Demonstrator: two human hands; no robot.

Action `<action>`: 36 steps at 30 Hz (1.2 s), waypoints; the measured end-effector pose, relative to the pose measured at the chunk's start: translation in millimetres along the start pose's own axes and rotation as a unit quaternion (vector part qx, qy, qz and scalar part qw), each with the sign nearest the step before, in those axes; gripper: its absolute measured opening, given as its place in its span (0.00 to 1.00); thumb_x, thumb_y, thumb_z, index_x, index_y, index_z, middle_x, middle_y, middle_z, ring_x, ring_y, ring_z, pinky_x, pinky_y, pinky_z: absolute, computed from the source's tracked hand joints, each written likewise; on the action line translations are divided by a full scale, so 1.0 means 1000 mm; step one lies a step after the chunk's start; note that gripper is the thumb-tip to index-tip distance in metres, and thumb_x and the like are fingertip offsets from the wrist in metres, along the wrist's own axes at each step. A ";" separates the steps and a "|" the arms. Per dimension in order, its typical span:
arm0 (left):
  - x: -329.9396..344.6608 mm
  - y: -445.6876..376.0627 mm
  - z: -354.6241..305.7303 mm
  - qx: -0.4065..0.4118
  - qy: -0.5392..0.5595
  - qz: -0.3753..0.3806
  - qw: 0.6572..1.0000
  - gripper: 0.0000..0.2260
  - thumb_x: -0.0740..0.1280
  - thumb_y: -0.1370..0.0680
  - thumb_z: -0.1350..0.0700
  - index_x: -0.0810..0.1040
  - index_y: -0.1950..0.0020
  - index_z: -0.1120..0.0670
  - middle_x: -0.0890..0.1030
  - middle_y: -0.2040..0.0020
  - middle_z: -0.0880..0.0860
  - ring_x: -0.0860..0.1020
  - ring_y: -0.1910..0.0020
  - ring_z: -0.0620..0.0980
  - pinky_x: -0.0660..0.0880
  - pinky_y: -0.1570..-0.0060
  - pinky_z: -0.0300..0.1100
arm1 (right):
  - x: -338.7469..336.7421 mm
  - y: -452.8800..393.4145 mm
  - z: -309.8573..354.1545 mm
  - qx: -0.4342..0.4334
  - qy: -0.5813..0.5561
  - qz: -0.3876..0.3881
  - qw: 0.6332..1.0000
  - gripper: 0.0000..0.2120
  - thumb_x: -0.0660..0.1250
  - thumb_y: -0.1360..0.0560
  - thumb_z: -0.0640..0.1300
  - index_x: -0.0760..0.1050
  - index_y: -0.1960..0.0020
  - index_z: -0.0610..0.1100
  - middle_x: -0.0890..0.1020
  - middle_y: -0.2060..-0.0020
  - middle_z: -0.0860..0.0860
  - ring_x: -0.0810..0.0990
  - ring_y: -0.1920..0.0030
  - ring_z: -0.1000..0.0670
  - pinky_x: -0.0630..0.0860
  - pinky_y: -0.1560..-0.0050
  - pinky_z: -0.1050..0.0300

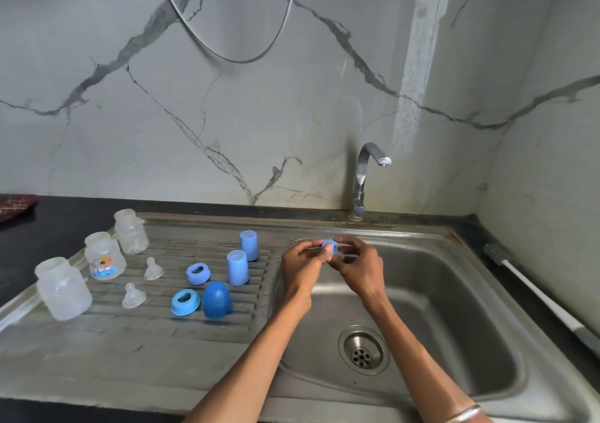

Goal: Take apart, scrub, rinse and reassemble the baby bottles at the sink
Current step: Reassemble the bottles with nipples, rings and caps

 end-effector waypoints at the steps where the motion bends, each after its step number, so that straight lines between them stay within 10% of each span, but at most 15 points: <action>1: 0.000 0.001 0.000 0.001 -0.001 0.002 1.000 0.07 0.77 0.29 0.66 0.83 0.54 0.60 0.86 0.62 0.57 0.83 0.63 0.49 0.80 0.49 0.47 | 0.000 0.000 0.000 -0.003 -0.002 -0.006 1.000 0.15 0.80 0.33 0.40 0.80 0.49 0.47 0.83 0.60 0.57 0.82 0.63 0.64 0.73 0.63 0.75; 18: 0.009 0.003 -0.017 0.166 -0.146 0.029 0.975 0.16 0.76 0.28 0.62 0.79 0.42 0.54 0.84 0.60 0.46 0.83 0.61 0.39 0.77 0.56 0.32 | -0.012 -0.002 -0.002 0.007 0.037 -0.064 0.997 0.03 0.77 0.28 0.44 0.84 0.58 0.46 0.85 0.65 0.57 0.83 0.61 0.61 0.76 0.56 0.67; 30: 0.008 0.000 -0.016 0.209 -0.273 0.044 0.938 0.07 0.74 0.29 0.54 0.81 0.56 0.43 0.84 0.59 0.42 0.83 0.58 0.40 0.81 0.56 0.47 | -0.005 -0.006 -0.002 0.003 0.030 -0.025 0.999 0.10 0.74 0.27 0.37 0.74 0.62 0.45 0.85 0.60 0.51 0.83 0.60 0.57 0.72 0.64 0.74; 36: 0.012 -0.001 -0.016 0.200 -0.265 0.073 0.940 0.05 0.74 0.28 0.59 0.84 0.54 0.51 0.85 0.60 0.46 0.83 0.60 0.43 0.81 0.56 0.49 | -0.007 -0.007 -0.010 0.024 -0.020 0.010 0.999 0.11 0.71 0.25 0.35 0.71 0.61 0.43 0.86 0.59 0.48 0.86 0.58 0.54 0.80 0.51 0.56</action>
Point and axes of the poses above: each hand's wrist, its own y-axis away from the middle knuckle, its own x-axis out of the palm, z = x × y, the point moved 7 cm from there along -y, towards the middle knuckle
